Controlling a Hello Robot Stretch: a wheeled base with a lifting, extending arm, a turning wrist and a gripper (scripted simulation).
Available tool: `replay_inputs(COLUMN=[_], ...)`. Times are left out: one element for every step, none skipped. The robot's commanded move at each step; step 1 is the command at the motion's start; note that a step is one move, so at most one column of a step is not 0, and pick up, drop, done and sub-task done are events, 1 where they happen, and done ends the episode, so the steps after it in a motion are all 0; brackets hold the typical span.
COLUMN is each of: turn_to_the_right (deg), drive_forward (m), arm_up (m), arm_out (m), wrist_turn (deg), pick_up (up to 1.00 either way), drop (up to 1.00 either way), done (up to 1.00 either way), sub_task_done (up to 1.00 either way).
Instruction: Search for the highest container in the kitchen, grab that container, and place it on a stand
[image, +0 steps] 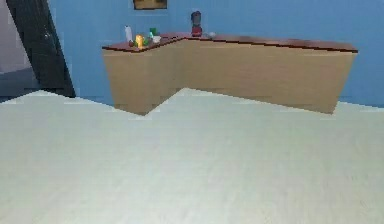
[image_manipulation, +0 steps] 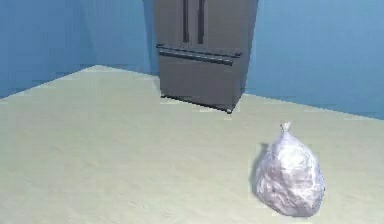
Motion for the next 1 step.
replay_inputs(turn_to_the_right=[0.0], drive_forward=[1.00], arm_up=[0.00], arm_out=[0.00], wrist_turn=[0.0], pick_up=[0.00], drop=[0.00], done=[0.00], sub_task_done=[0.00])
